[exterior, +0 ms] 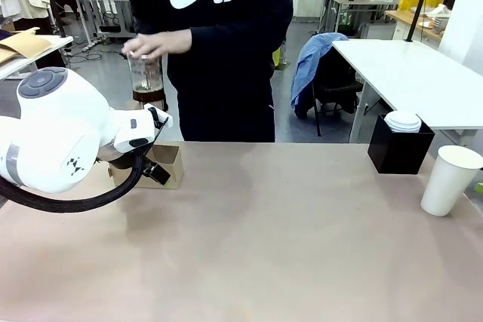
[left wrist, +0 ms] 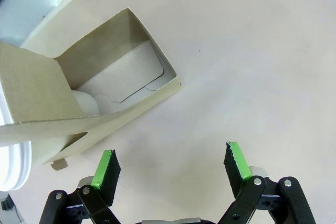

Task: Pour a drink into a cup and package it in a carrier.
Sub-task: Pick up the 600 ml Paper Cup and place it in the middle top area of the table.

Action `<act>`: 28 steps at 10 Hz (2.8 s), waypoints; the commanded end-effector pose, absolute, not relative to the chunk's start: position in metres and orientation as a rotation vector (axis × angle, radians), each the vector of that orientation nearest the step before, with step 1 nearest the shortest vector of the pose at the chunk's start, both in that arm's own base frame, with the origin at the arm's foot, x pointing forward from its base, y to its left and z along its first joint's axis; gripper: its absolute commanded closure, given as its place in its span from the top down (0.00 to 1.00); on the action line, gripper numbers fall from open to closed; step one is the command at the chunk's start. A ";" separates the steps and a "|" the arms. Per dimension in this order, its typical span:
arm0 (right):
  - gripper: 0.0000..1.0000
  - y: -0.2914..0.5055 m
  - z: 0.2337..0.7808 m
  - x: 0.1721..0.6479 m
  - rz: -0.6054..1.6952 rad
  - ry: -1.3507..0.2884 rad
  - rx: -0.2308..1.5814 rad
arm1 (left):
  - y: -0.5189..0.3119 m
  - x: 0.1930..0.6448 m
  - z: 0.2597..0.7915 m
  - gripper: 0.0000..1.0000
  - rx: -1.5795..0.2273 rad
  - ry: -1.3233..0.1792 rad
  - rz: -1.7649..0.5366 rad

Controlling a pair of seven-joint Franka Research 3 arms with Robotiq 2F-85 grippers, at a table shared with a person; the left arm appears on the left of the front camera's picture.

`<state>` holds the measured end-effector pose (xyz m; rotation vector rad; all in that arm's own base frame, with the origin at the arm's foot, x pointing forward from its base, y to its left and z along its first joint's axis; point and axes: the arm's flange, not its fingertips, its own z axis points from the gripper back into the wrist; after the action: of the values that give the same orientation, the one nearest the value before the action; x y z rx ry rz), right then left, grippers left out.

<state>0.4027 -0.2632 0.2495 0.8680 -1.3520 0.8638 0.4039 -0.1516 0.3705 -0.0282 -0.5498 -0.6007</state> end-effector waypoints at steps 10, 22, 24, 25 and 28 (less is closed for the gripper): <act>1.00 -0.208 0.245 0.420 0.914 -1.265 0.961 | -0.152 0.404 0.370 1.00 -0.029 -0.550 -0.601; 0.81 -0.171 0.284 0.411 0.769 -1.325 0.904 | -0.152 0.404 0.370 1.00 -0.029 -0.550 -0.601; 0.81 -0.147 0.338 0.401 0.630 -1.399 0.816 | -0.152 0.404 0.370 1.00 -0.029 -0.550 -0.601; 0.81 -0.129 0.362 0.396 0.568 -1.425 0.812 | -0.152 0.404 0.370 1.00 -0.029 -0.550 -0.601; 0.81 -0.023 0.422 0.412 0.515 -1.482 0.726 | -0.152 0.404 0.370 1.00 -0.029 -0.550 -0.601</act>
<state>0.4024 -0.0728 0.4070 0.7747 -1.4836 0.5249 0.4039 -0.1518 0.3702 -0.0281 -0.5492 -0.6011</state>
